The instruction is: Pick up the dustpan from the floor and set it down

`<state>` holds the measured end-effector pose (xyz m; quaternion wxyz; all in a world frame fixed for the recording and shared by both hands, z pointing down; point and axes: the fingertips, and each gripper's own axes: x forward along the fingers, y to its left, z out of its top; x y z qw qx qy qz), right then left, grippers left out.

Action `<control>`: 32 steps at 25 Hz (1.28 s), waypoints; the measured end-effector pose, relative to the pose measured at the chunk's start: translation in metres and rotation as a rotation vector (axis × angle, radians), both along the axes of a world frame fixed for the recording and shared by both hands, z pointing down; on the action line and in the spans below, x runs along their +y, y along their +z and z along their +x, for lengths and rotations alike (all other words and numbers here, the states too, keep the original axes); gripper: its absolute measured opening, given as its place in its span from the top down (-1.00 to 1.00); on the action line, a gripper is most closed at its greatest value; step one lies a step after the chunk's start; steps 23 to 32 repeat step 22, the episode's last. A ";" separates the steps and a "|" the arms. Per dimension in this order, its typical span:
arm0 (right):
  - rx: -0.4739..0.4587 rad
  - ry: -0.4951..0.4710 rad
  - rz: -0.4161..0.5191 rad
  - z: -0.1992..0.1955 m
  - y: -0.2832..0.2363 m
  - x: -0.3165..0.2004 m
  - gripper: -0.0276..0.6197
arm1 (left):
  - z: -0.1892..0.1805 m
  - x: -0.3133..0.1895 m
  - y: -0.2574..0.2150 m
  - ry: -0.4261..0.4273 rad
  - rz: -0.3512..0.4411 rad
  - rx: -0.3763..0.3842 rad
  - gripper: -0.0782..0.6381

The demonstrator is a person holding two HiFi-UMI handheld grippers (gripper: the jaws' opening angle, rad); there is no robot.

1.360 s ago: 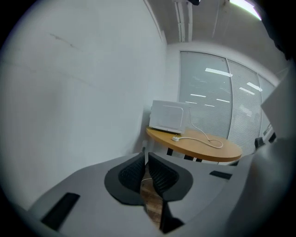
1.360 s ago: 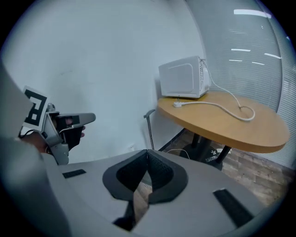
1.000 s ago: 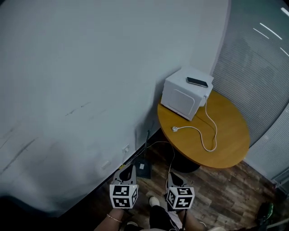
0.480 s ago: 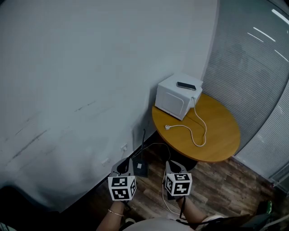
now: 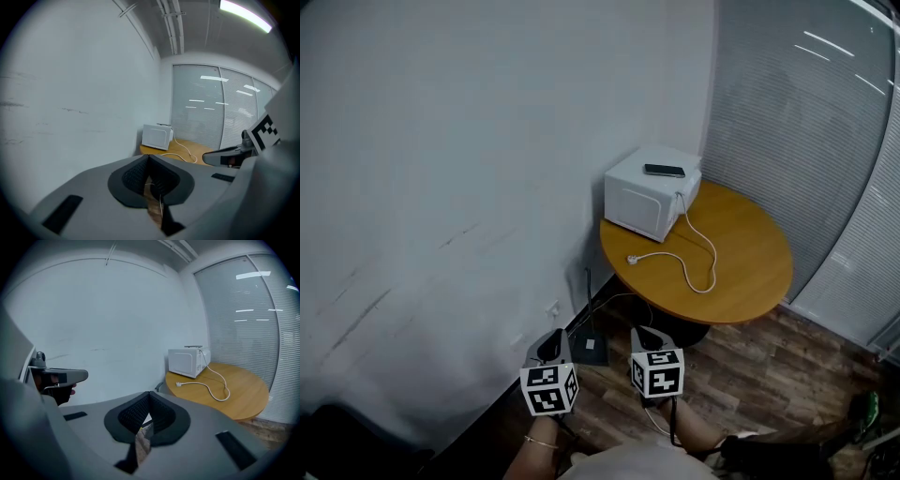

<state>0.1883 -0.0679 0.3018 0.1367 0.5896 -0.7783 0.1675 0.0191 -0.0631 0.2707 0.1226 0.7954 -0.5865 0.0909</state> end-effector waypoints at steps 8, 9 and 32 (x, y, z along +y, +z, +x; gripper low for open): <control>-0.008 -0.033 0.001 -0.013 -0.005 -0.007 0.82 | -0.004 -0.003 -0.001 -0.016 0.000 0.023 0.73; -0.005 -0.037 0.003 -0.014 -0.005 -0.008 0.82 | -0.008 -0.004 -0.001 -0.024 0.000 0.030 0.73; 0.008 -0.038 0.019 -0.013 -0.012 -0.016 0.82 | -0.019 -0.016 0.002 -0.028 -0.003 -0.001 0.73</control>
